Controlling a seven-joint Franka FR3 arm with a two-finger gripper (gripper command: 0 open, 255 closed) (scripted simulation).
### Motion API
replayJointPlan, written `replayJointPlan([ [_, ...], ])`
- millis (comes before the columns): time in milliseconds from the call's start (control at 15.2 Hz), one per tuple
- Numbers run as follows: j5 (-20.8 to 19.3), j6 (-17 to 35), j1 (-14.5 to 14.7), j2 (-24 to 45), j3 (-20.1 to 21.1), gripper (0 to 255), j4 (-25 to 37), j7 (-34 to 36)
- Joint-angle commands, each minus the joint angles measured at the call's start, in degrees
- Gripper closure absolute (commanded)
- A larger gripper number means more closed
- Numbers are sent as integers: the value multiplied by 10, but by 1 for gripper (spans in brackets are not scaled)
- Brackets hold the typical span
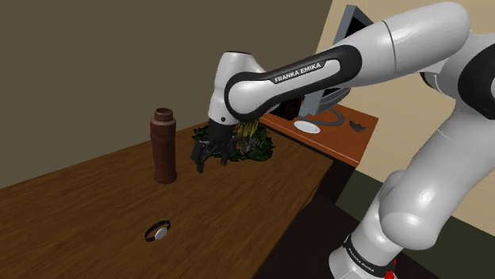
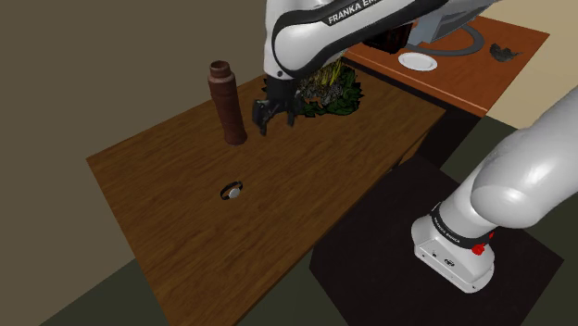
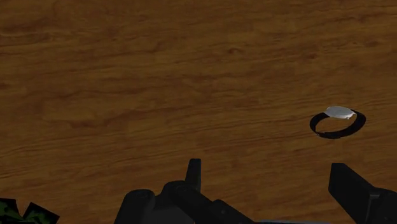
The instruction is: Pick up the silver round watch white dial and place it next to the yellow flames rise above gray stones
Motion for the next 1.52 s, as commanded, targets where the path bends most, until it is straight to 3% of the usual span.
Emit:
replayJointPlan([
  [0, -3, 15, 8, 40, 10, 0, 18, 11],
  [726, -41, 66, 66, 268, 33, 0, 160, 63],
  [1452, -51, 113, 80, 307, 28, 0, 153, 70],
])
